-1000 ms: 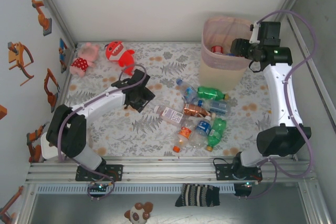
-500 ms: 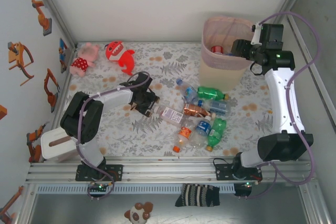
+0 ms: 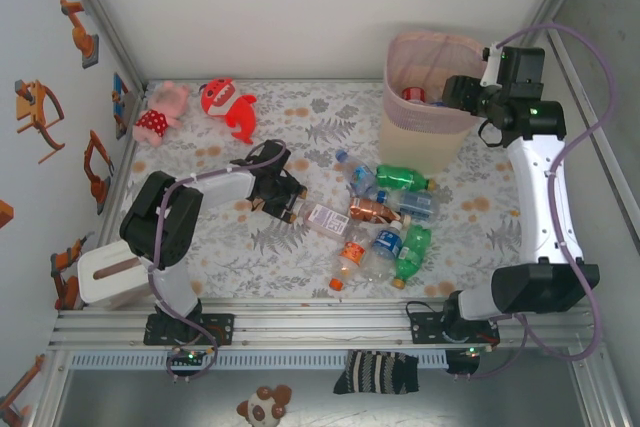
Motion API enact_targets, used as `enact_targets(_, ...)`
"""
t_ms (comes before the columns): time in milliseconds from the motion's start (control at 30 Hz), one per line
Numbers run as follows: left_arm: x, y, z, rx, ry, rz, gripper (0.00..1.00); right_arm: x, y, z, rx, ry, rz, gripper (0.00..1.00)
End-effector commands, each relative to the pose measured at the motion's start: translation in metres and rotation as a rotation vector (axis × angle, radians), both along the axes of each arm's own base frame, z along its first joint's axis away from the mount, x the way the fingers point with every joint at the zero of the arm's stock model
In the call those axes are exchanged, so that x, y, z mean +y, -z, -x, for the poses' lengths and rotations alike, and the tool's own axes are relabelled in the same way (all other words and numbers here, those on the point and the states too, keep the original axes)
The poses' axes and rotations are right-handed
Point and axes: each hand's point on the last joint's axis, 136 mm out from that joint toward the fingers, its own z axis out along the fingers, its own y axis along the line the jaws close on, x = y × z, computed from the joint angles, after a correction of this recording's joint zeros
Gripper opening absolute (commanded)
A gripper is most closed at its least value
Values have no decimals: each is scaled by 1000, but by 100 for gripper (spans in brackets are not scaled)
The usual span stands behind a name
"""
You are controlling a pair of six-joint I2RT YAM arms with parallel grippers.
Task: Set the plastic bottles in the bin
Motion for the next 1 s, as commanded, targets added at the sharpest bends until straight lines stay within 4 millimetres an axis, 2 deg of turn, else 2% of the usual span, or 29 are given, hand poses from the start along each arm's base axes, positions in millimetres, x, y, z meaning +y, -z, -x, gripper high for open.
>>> enact_targets(0, 2, 7, 8, 48, -20, -1, 53, -1, -6, 9, -13, 1, 1, 79)
enact_targets(400, 5, 4, 8, 35, -23, -16, 42, -1, -9, 11, -20, -1, 2, 79)
enact_targets(567, 13, 0, 6, 18, -22, -41, 39, -1, -12, 12, -25, 1, 3, 79)
enact_targets(967, 52, -38, -6, -125, 22, -159, 35, -1, -20, 15, -43, 5, -10, 79)
